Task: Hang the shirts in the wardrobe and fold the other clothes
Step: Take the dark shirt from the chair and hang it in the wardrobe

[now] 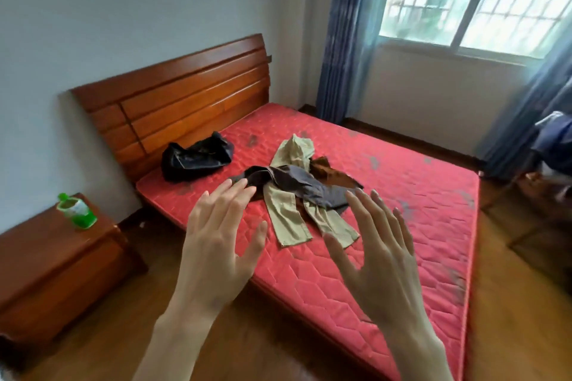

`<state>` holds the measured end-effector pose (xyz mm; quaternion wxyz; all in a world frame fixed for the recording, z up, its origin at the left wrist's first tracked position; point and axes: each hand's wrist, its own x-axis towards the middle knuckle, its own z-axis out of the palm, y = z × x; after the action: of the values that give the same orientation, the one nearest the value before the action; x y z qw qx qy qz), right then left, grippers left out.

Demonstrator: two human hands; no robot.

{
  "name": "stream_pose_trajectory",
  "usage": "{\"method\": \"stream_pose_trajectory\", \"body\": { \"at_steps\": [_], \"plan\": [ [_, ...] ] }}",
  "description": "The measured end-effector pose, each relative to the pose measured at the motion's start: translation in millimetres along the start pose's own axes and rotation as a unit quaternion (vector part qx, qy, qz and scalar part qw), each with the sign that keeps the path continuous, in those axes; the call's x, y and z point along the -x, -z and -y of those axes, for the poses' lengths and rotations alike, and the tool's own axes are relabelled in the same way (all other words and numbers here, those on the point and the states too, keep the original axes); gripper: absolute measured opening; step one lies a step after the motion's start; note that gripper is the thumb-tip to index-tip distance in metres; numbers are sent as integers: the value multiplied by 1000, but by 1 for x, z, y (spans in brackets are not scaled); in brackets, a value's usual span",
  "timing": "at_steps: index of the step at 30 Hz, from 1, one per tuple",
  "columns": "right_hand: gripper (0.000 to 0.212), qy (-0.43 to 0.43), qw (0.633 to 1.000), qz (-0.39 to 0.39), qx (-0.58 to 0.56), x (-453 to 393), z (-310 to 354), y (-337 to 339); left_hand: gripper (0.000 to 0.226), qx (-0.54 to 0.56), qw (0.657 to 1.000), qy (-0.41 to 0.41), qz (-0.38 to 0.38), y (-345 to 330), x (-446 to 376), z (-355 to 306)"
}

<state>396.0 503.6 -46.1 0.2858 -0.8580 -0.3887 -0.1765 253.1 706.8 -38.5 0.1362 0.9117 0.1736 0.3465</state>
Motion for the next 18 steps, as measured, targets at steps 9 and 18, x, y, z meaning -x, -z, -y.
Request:
{"method": "stream_pose_trajectory", "body": {
  "at_steps": [9,18],
  "plan": [
    [70,-127,988,-49,78,72,-129,114,56,64,993,-90,52,-85,-10,-157],
    [68,-220,961,-87,144,161,-262,242,54,134,973,-170,82,-181,2,-348]
  ]
}}
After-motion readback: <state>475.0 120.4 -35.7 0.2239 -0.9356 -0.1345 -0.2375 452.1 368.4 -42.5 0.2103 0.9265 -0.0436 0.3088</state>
